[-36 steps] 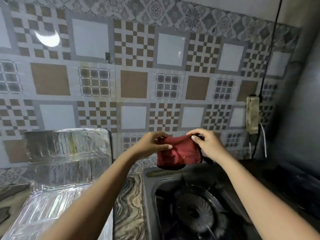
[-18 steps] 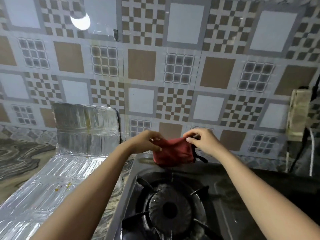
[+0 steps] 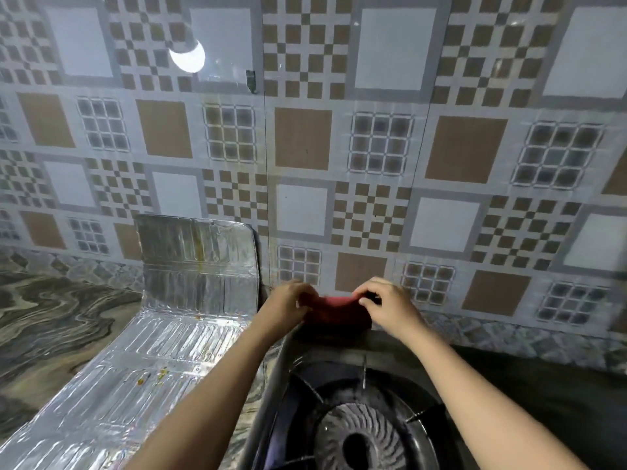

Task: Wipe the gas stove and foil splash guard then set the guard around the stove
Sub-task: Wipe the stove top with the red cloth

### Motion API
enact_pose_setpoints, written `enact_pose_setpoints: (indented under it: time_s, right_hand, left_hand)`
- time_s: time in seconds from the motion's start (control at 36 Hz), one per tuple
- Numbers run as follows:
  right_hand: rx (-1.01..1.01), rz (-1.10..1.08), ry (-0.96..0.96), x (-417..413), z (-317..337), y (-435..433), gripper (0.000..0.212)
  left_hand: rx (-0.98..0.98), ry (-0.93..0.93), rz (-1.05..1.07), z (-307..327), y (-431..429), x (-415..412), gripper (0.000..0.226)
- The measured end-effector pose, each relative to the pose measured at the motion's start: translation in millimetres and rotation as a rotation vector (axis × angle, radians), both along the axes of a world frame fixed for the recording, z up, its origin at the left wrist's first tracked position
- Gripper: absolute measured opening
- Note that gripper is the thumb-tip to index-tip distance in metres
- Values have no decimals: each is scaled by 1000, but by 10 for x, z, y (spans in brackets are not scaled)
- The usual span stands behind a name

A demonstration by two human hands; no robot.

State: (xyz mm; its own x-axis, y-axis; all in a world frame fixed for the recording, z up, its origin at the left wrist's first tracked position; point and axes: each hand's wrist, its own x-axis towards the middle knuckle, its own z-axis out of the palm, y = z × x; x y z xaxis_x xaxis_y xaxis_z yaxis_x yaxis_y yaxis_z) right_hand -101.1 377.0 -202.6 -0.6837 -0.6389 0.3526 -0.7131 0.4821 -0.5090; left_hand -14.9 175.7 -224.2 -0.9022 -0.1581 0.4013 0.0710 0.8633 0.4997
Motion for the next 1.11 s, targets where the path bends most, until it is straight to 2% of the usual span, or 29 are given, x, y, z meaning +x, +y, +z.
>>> enact_pose_setpoints:
  time_s: [0.17, 0.39, 0.44, 0.53, 0.67, 0.83, 0.97, 1.11]
  right_hand:
    - [10, 56, -109, 157, -111, 155, 11]
    - [187, 180, -245, 258, -74, 239, 14]
    - [208, 197, -280, 246, -59, 235, 14]
    - [170, 181, -286, 230, -55, 197, 23]
    - [270, 263, -281, 207, -112, 11, 43]
    - [579, 442, -193, 137, -128, -288, 59]
    - [567, 448, -200, 108, -187, -451, 56]
    - [524, 347, -128, 158, -282, -567, 50]
  left_hand:
    - [19, 65, -115, -108, -4, 123, 31]
    - [115, 9, -176, -286, -44, 352, 34]
    - [227, -35, -127, -367, -52, 433, 46]
    - [527, -109, -41, -494, -22, 600, 60]
    - [851, -237, -31, -666, 57, 804, 57]
    - [970, -222, -32, -697, 136, 898, 49]
    - [1007, -207, -16, -692, 171, 901, 48]
    - [1103, -175, -18, -671, 203, 903, 46]
